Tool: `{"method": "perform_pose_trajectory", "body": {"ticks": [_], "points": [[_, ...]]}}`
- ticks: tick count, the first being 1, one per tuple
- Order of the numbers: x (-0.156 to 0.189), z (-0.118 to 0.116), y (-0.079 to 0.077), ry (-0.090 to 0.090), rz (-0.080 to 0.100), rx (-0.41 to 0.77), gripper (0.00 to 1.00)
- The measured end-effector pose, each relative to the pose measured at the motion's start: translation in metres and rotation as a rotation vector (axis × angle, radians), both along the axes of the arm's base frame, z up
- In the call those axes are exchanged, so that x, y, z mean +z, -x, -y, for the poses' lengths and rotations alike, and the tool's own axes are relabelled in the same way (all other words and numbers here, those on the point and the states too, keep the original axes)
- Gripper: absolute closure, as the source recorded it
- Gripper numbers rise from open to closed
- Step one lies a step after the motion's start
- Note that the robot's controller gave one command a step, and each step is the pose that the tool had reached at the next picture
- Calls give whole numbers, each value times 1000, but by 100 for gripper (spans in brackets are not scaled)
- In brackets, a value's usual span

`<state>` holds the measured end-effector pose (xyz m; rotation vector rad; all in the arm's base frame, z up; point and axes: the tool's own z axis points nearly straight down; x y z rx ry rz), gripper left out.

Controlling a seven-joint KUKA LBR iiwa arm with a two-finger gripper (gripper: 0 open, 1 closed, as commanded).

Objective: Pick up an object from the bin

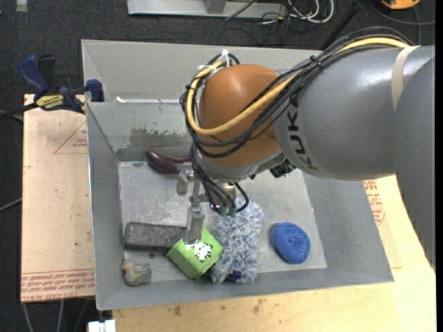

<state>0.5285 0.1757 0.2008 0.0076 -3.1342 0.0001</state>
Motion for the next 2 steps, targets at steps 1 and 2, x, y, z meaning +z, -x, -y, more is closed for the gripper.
{"method": "perform_pose_trajectory", "body": {"ticks": [1,2], "points": [[5,1,-2,-1,8,-4,0],[-5,9,-5,-3,12,39,0]]}}
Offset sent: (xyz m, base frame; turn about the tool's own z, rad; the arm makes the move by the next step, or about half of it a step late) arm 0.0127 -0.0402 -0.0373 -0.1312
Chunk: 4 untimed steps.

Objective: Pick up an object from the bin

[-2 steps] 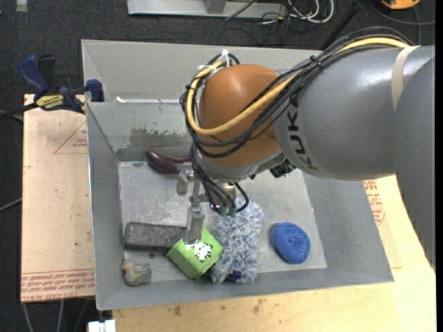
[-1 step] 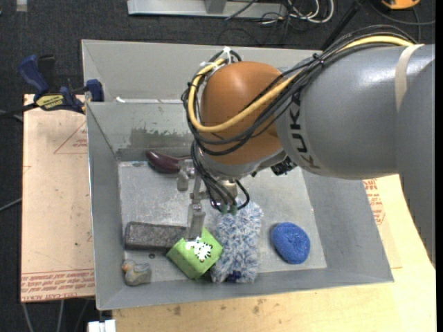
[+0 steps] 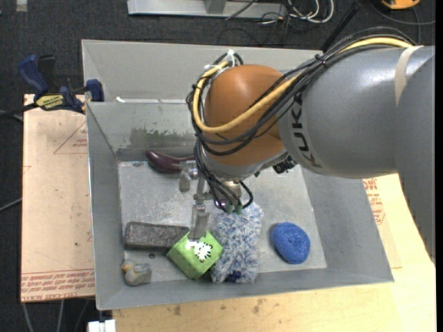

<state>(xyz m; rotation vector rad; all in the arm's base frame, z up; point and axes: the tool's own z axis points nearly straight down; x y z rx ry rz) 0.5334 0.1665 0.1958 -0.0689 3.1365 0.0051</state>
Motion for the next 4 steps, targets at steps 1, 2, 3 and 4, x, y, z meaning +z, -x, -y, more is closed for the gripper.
{"method": "perform_pose_trajectory", "body": {"ticks": [1,2,3,4], "points": [[-50,28,1,2,0,-3,0],[-78,39,10,-1,-9,-27,0],[-87,28,7,-2,10,86,100],[-87,28,7,-2,10,85,100]]}}
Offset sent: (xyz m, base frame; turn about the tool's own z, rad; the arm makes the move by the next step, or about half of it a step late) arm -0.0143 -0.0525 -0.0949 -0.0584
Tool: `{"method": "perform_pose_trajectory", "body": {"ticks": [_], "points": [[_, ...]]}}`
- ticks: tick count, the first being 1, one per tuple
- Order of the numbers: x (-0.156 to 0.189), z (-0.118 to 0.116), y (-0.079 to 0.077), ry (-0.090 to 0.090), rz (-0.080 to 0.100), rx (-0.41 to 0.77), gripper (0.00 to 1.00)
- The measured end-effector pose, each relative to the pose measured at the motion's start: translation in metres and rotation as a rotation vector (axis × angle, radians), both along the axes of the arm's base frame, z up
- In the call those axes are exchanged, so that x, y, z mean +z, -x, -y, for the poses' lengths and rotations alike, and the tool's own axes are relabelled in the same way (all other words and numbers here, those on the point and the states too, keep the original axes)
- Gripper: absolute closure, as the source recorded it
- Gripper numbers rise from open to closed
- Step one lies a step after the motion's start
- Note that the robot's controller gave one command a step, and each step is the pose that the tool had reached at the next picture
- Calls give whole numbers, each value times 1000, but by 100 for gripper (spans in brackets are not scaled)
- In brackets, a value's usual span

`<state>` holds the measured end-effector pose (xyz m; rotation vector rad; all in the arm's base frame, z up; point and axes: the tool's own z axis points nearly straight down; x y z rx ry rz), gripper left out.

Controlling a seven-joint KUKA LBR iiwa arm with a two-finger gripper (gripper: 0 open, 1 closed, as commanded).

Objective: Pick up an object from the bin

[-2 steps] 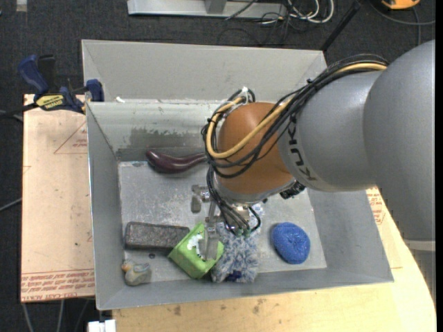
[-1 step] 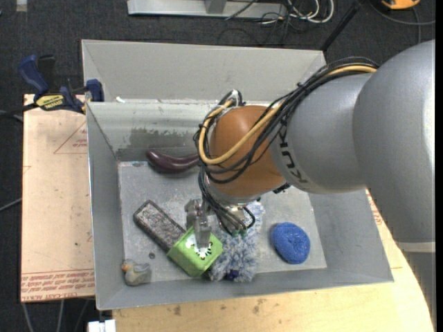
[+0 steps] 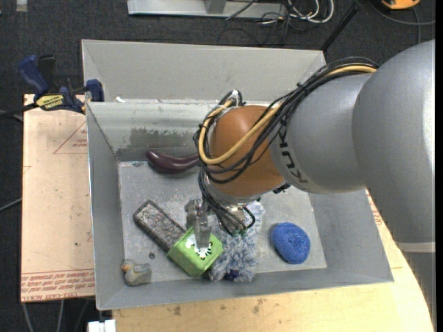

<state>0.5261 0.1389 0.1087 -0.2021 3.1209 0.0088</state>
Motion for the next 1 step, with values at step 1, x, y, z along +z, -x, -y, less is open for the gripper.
{"method": "perform_pose_trajectory", "body": {"ticks": [1], "points": [[85,3,-3,6,-15,7,0]]}}
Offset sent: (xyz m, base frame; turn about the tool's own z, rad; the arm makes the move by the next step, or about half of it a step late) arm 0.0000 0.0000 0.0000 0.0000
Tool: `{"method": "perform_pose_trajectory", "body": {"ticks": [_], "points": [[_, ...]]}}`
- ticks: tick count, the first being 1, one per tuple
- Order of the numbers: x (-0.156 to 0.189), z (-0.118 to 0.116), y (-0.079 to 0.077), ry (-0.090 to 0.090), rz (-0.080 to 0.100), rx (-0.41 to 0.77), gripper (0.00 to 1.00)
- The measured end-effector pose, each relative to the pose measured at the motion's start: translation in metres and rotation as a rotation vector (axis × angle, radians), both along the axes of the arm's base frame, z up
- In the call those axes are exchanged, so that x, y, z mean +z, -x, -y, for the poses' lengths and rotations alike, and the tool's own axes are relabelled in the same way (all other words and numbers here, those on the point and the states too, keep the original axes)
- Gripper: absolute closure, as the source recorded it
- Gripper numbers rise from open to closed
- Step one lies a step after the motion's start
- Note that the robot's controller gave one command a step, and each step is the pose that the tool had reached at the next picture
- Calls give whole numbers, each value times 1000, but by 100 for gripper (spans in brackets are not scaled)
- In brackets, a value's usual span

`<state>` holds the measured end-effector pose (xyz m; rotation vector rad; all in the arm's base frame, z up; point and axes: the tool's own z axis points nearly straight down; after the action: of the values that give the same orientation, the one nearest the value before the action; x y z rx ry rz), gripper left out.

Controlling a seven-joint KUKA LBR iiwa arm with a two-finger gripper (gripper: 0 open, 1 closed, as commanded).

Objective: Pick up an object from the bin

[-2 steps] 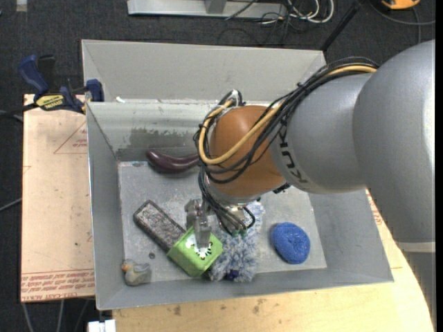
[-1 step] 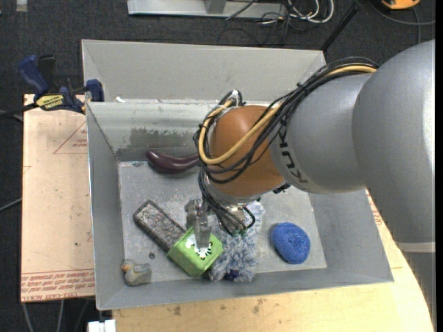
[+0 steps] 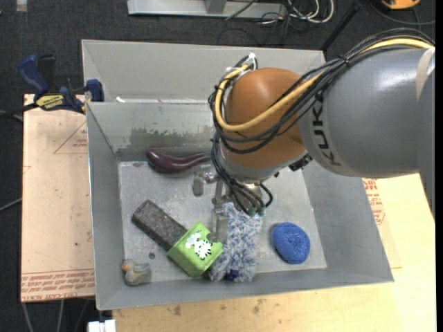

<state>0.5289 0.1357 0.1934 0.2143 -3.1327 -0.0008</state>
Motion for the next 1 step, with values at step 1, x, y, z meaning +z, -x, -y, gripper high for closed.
{"method": "perform_pose_trajectory", "body": {"ticks": [1], "points": [[61,0,-6,0,2,5,0]]}}
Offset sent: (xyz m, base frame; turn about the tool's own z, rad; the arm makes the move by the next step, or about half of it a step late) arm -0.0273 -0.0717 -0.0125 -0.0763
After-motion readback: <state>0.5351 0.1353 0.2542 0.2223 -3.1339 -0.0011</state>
